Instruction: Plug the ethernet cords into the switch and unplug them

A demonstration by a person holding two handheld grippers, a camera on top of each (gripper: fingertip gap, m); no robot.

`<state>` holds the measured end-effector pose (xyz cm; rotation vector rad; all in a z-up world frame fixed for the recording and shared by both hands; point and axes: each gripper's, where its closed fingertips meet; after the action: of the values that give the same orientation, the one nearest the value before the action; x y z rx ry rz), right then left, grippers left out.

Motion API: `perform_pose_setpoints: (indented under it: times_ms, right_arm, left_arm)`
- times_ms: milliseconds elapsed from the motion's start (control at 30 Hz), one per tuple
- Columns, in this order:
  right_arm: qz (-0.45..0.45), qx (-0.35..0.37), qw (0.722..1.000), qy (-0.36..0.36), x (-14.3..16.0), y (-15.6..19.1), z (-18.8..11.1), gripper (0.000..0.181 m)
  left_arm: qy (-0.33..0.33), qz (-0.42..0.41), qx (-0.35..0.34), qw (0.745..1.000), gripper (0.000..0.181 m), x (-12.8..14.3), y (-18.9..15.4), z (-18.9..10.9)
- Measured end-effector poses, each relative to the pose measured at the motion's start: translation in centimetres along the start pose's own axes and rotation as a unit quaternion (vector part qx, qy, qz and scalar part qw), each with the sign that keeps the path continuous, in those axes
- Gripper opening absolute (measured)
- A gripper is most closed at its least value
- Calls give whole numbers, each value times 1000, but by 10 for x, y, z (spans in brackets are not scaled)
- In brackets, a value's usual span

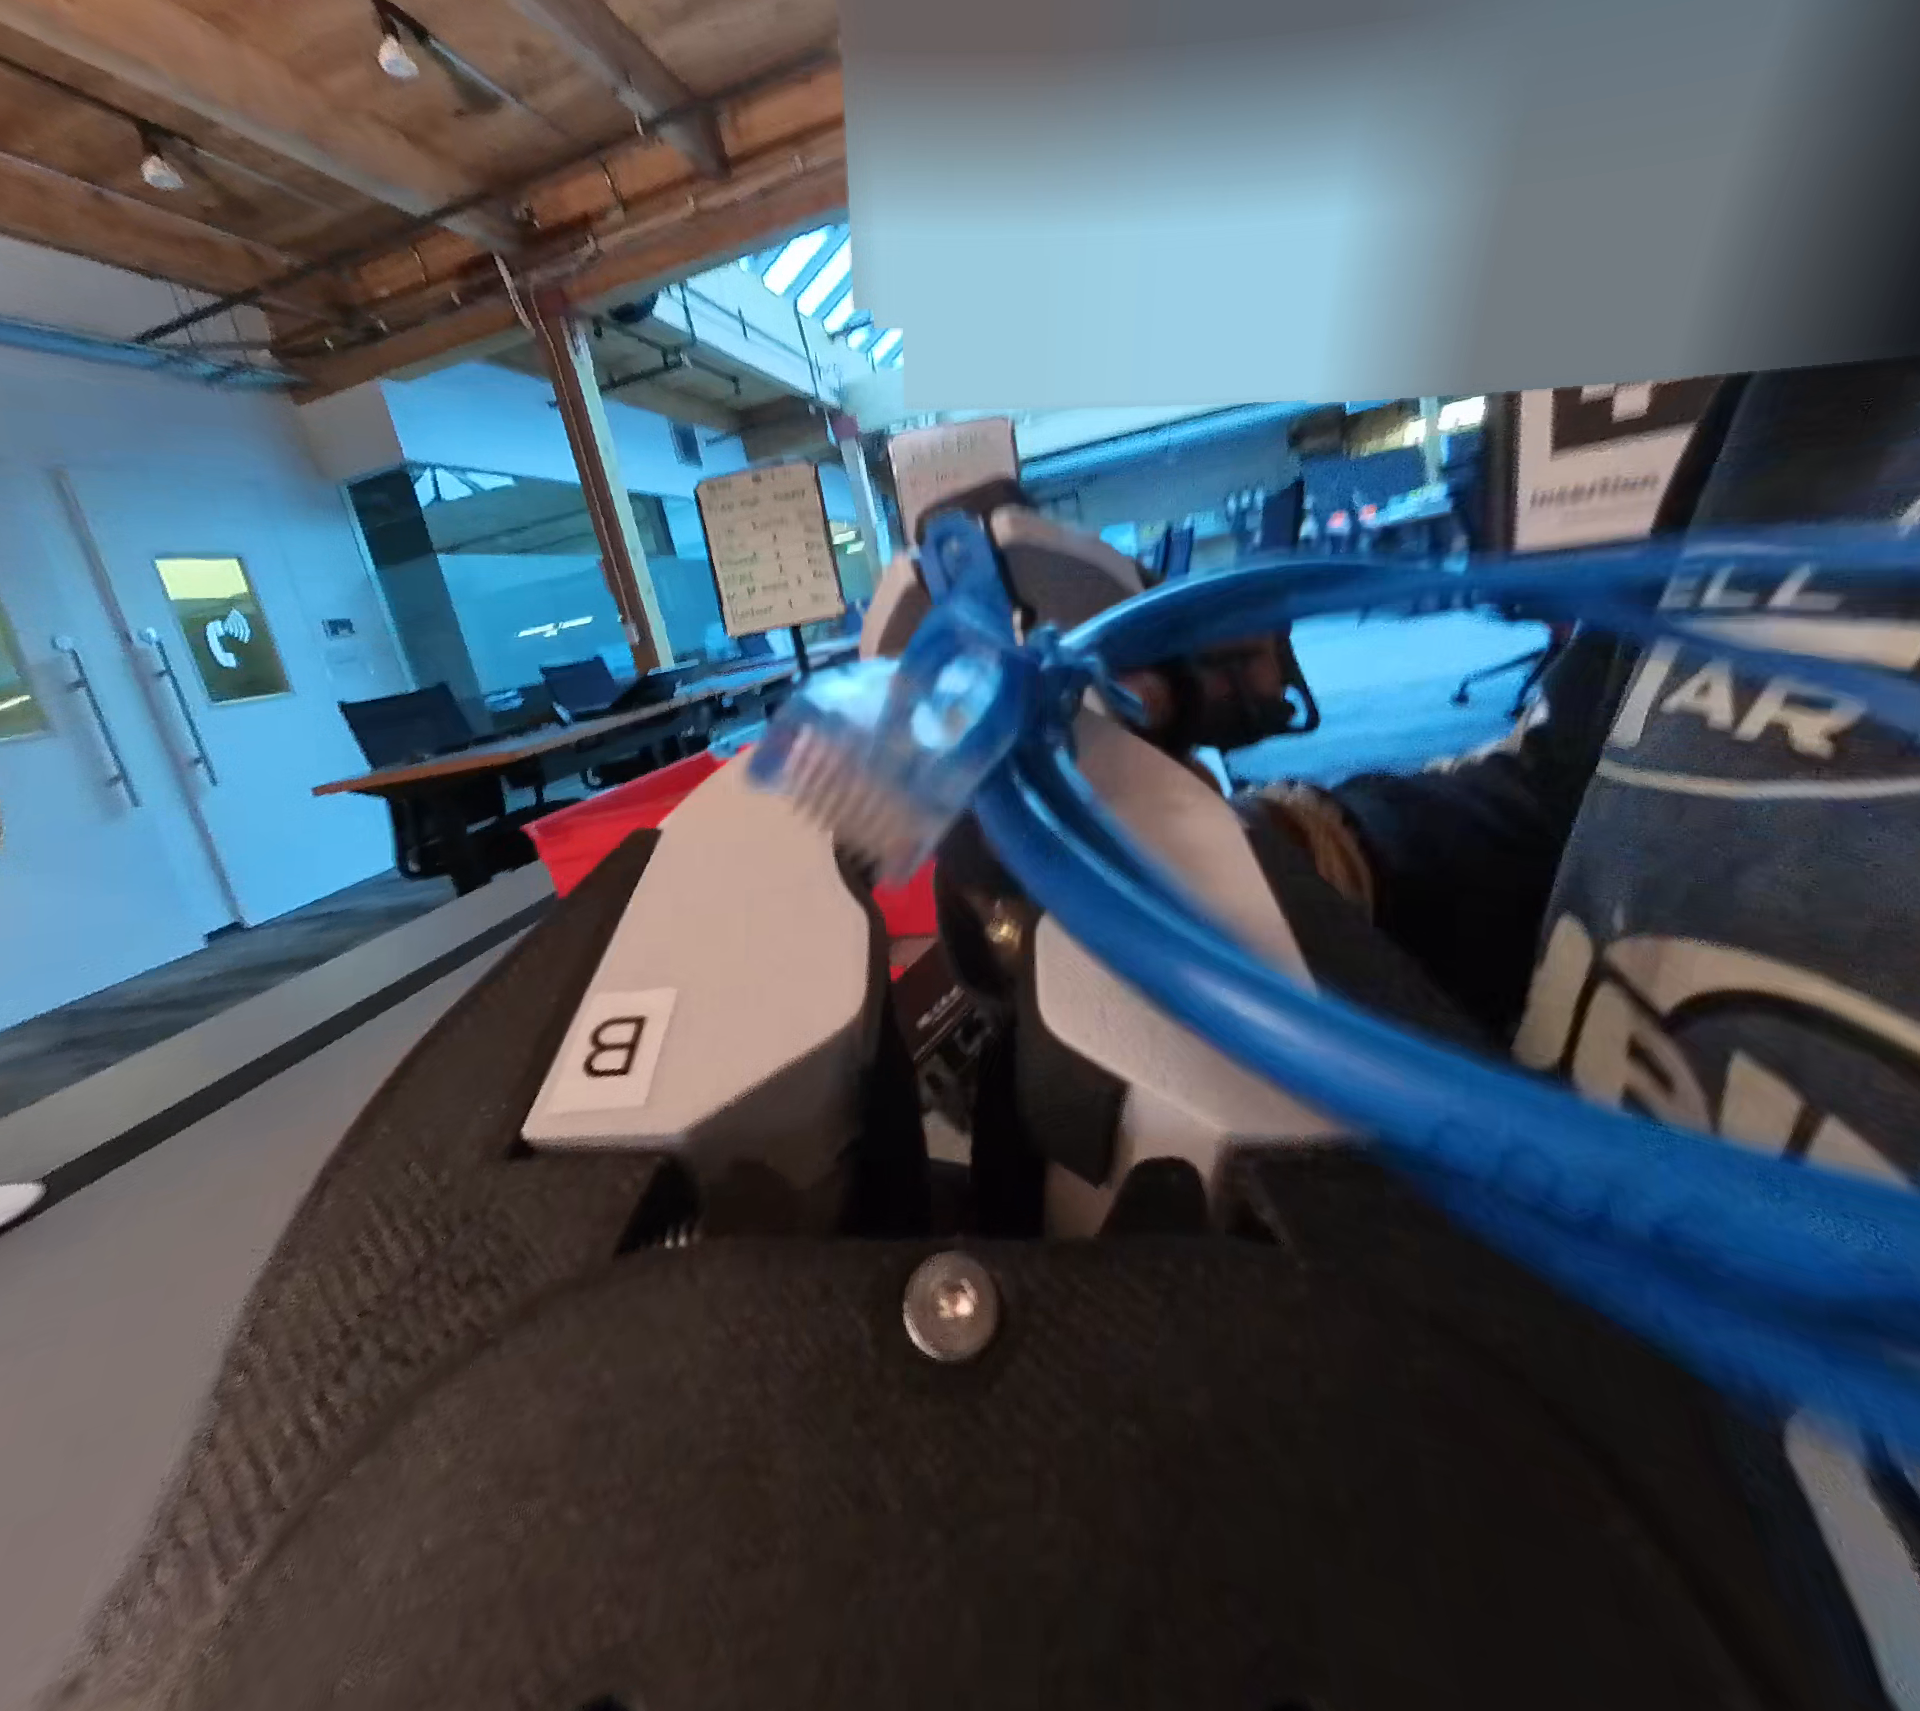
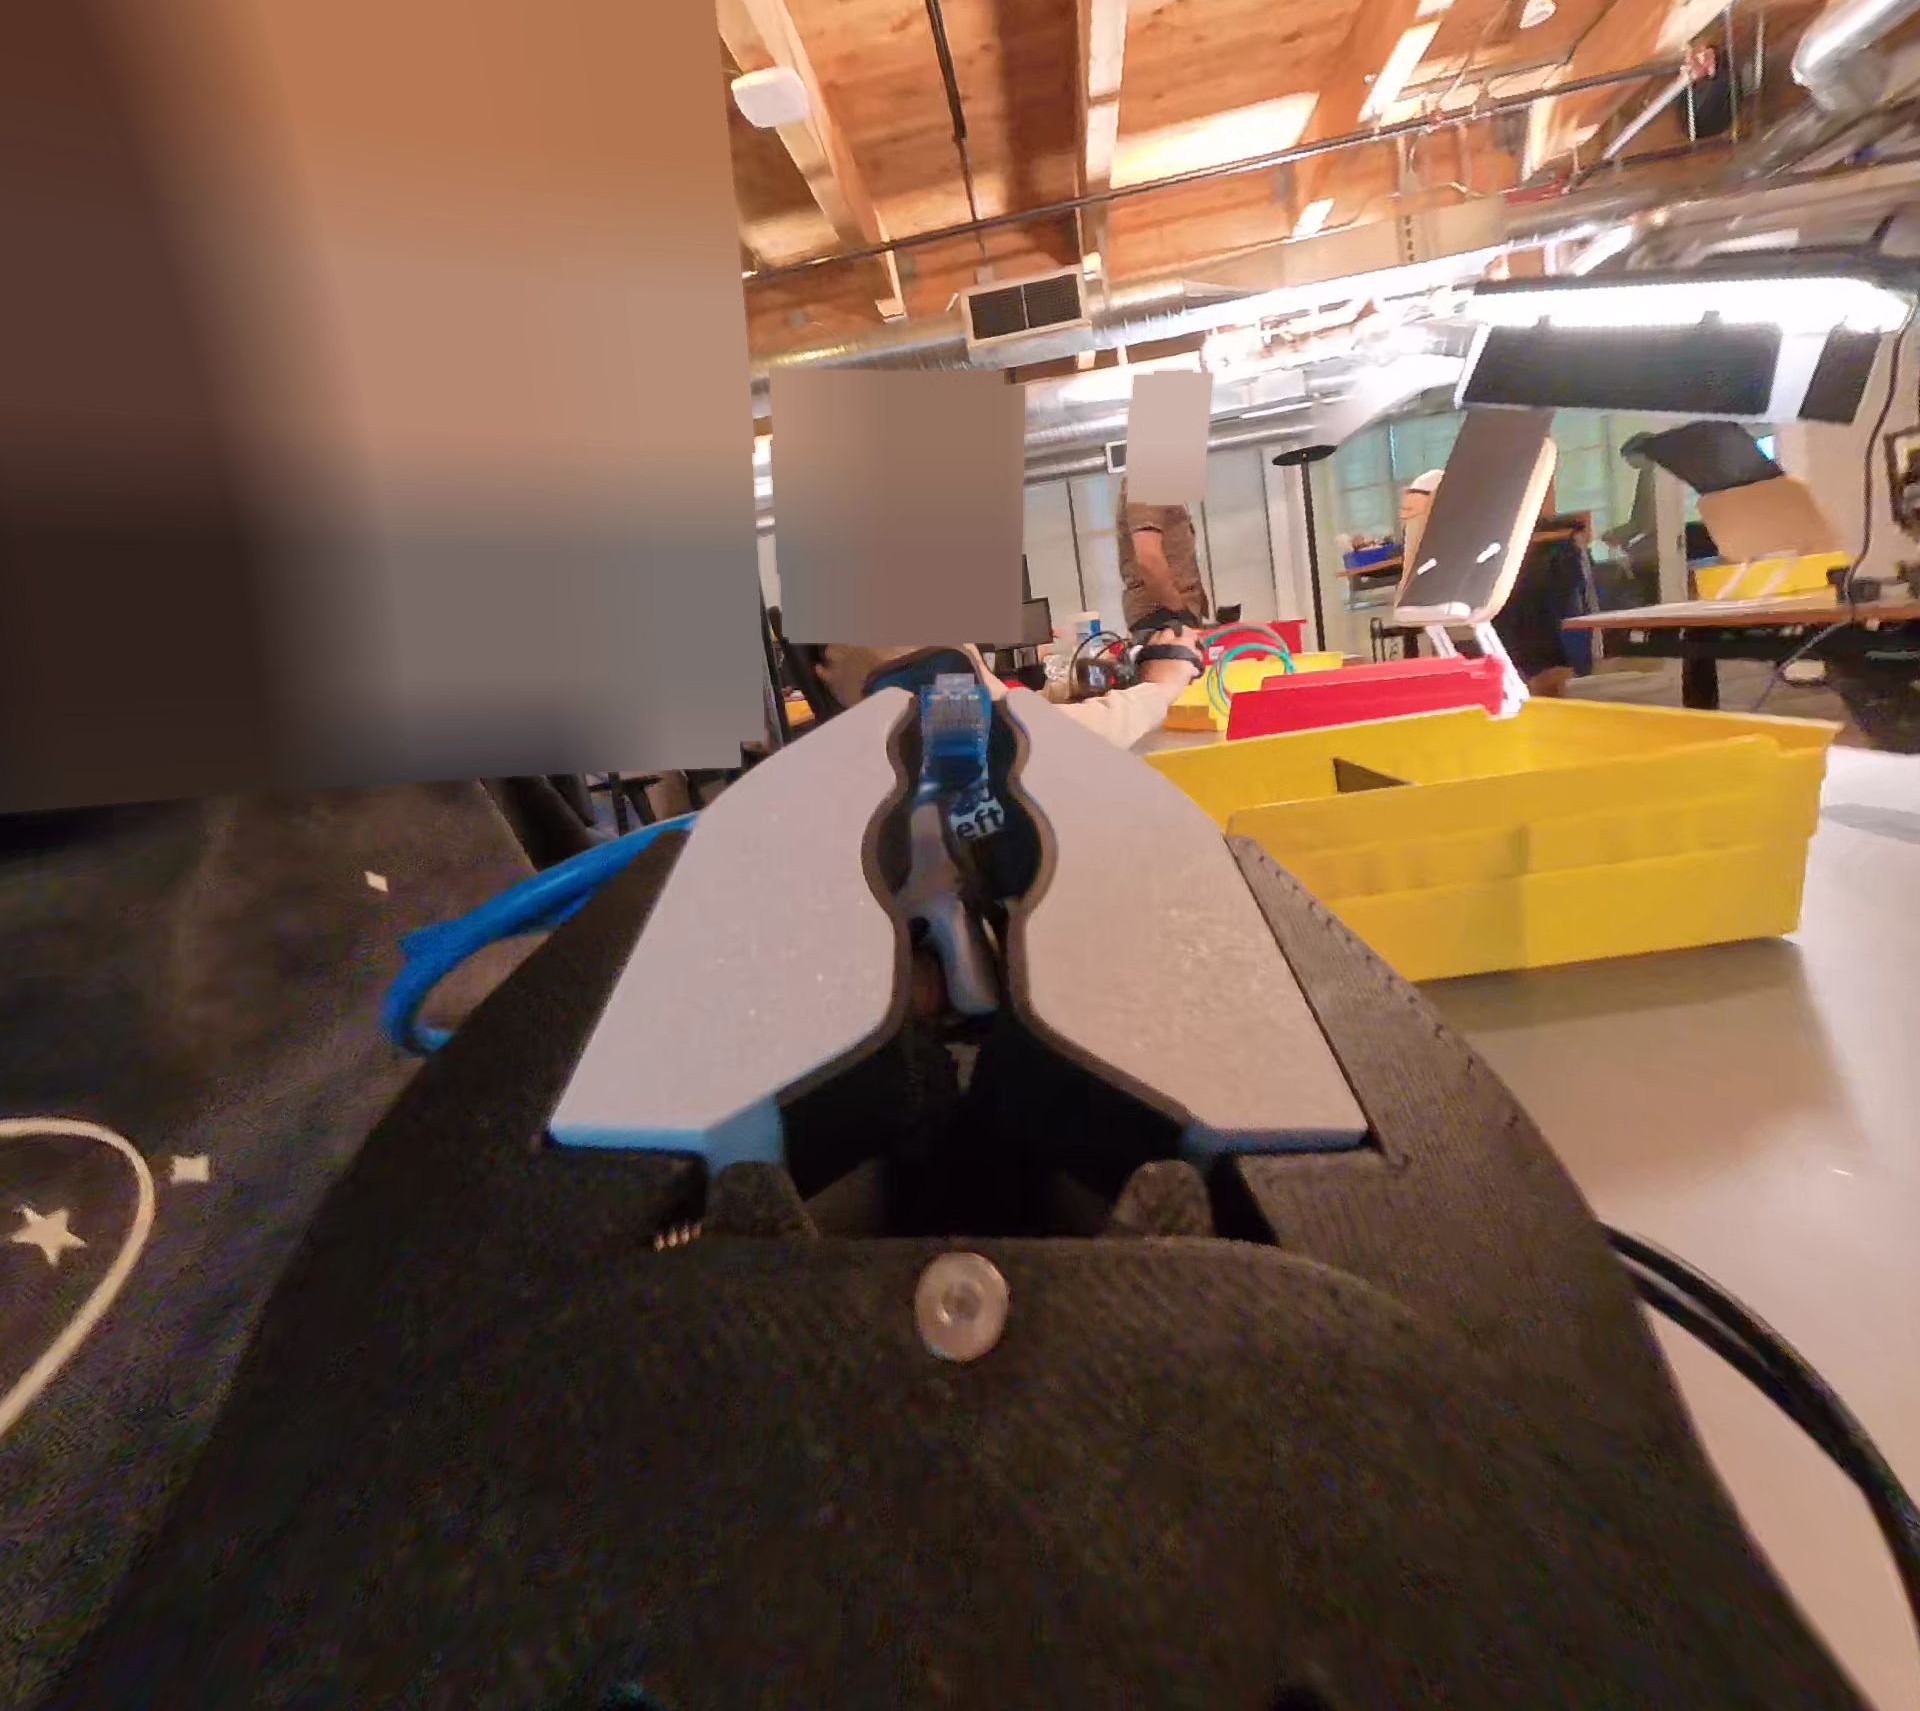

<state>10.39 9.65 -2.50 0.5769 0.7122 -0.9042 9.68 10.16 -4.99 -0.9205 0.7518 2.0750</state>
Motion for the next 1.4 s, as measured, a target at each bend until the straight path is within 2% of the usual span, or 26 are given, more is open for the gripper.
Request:
perform_pose_setpoints:
  times_ms: [100,233,433,600,767,933,1033,1167,1300,1400]
  right_arm:
    - [-48,-12,999,-5,2,2,-2,11]
    - [-106,-29,994,-6,2,8,-1,11]
    - [-97,-49,994,-30,3,16,-2,11]
    - [-75,-40,994,-69,-4,13,-4,11]
    - [-87,-31,994,-57,2,11,-6,11]
    - [-147,-4,989,17,16,2,-7,11]
    - [-159,26,982,94,18,-13,-17,12]
    - [-230,55,963,127,-9,-21,-23,15]
    - [-292,20,916,275,13,-18,-29,23]
    - [-287,-4,910,299,23,-14,-25,19]
  left_arm:
    - [-13,-32,-3,999,14,-2,-1,1]
    - [-46,-88,10,995,16,-10,-6,3]
    - [-81,-140,22,987,26,-17,-12,6]
    - [-107,-159,25,981,26,-23,-15,8]
    - [-113,-159,16,981,16,-22,-15,9]
    - [-126,-173,0,977,11,-24,-6,5]
    - [-76,-156,-30,984,11,-12,5,3]
    - [36,-84,-53,994,11,10,13,-3]
    - [117,-69,-25,990,11,29,3,-4]
    - [150,-71,5,986,11,41,-9,-4]
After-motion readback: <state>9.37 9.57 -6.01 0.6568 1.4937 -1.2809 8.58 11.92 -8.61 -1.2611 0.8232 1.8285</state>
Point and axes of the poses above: each gripper's, where its closed fingertips meet, z out along the fingers, x out of its underside, y = z × x across the jaws, and after that the axes turned 13 degrees about -y, right-handed
